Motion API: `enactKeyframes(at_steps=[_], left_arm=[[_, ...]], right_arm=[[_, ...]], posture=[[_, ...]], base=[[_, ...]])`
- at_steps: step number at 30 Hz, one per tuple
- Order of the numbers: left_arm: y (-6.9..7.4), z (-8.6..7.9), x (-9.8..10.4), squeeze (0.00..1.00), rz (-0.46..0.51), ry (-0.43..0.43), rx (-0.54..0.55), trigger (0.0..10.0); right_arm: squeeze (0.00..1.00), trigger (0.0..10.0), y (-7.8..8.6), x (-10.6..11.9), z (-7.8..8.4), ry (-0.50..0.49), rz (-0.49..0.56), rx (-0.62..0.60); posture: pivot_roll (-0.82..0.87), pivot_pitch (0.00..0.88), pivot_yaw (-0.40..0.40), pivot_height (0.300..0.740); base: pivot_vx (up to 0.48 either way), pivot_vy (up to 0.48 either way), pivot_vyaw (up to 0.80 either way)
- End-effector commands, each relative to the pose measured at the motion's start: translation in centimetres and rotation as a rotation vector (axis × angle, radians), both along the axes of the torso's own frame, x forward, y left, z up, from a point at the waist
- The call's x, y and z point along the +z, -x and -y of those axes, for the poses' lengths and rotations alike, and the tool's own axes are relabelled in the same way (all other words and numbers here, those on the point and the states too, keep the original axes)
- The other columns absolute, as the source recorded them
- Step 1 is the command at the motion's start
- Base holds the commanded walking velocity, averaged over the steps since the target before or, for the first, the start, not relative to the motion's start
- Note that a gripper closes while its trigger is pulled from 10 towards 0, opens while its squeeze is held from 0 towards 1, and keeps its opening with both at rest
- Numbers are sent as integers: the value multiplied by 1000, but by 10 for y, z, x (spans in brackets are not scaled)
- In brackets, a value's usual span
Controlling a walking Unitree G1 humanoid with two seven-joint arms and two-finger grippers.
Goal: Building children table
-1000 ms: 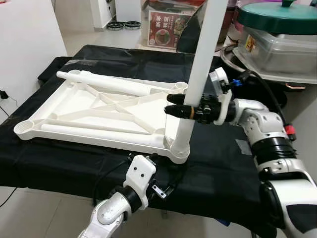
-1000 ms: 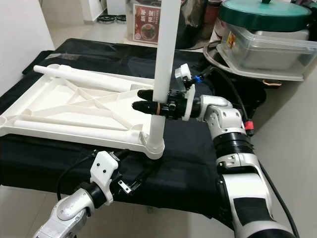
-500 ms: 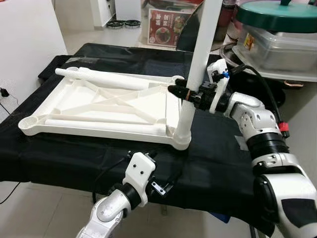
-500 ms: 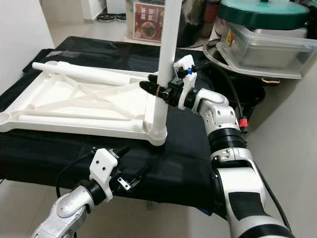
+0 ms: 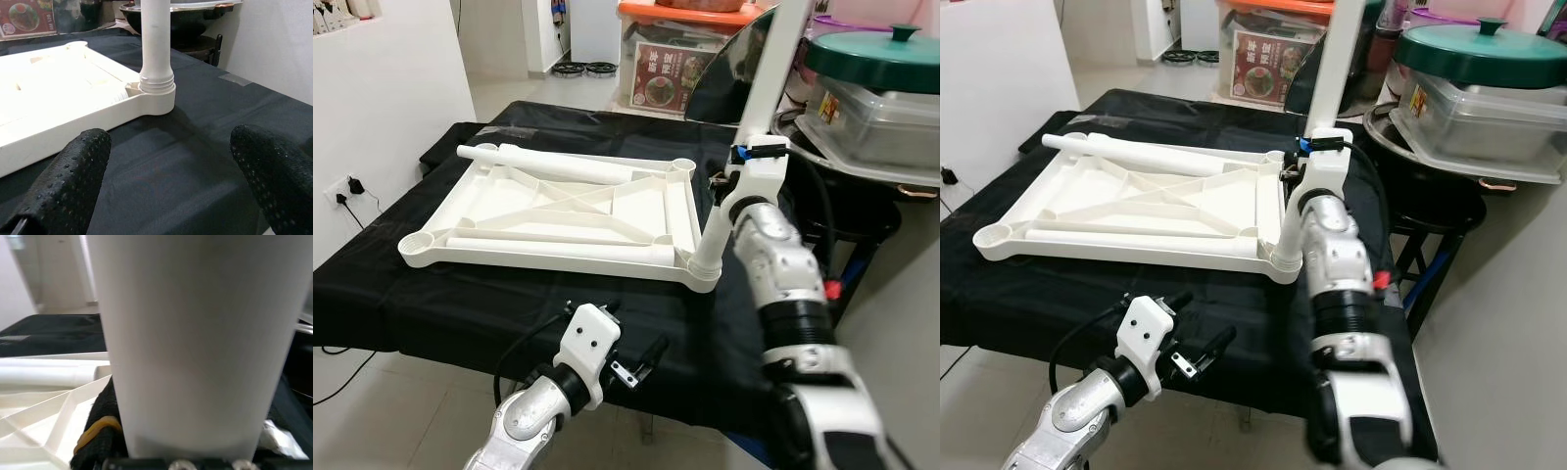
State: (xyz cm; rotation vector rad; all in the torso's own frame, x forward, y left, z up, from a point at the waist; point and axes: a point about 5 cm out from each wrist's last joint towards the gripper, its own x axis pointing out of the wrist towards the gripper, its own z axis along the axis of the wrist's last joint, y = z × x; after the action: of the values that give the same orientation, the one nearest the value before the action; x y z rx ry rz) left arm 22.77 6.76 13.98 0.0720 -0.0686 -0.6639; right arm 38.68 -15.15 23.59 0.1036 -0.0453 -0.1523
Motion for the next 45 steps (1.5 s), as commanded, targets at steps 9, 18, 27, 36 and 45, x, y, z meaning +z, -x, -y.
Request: enactKeyframes(at_steps=[9, 18, 27, 36, 45], left_arm=[[-1, -2, -4, 0, -11, -13, 18, 10000], [-1, -2, -4, 0, -11, -11, 20, 10000], [-3, -2, -3, 0, -6, -10, 21, 10000], [-1, -2, 0, 0, -7, 3, 7, 10000], [16, 10, -3, 0, -79, 59, -145, 10000]], right_arm=[[1000, 10000, -4, -5, -29, -101, -31, 266], [973, 10000, -1, 7, -32, -124, -11, 577], [0, 10000, 30, 16, -1, -20, -16, 1280], [0, 10000, 29, 25, 13, -24, -12, 1454], [0, 0, 27, 32, 3, -34, 19, 1573]], posture=[[139, 58, -78, 740], [137, 62, -79, 740], [140, 65, -76, 740], [149, 71, -76, 740], [155, 73, -78, 740]], base=[[0, 0, 0], [0, 0, 0], [0, 0, 0], [0, 0, 0], [0, 0, 0]])
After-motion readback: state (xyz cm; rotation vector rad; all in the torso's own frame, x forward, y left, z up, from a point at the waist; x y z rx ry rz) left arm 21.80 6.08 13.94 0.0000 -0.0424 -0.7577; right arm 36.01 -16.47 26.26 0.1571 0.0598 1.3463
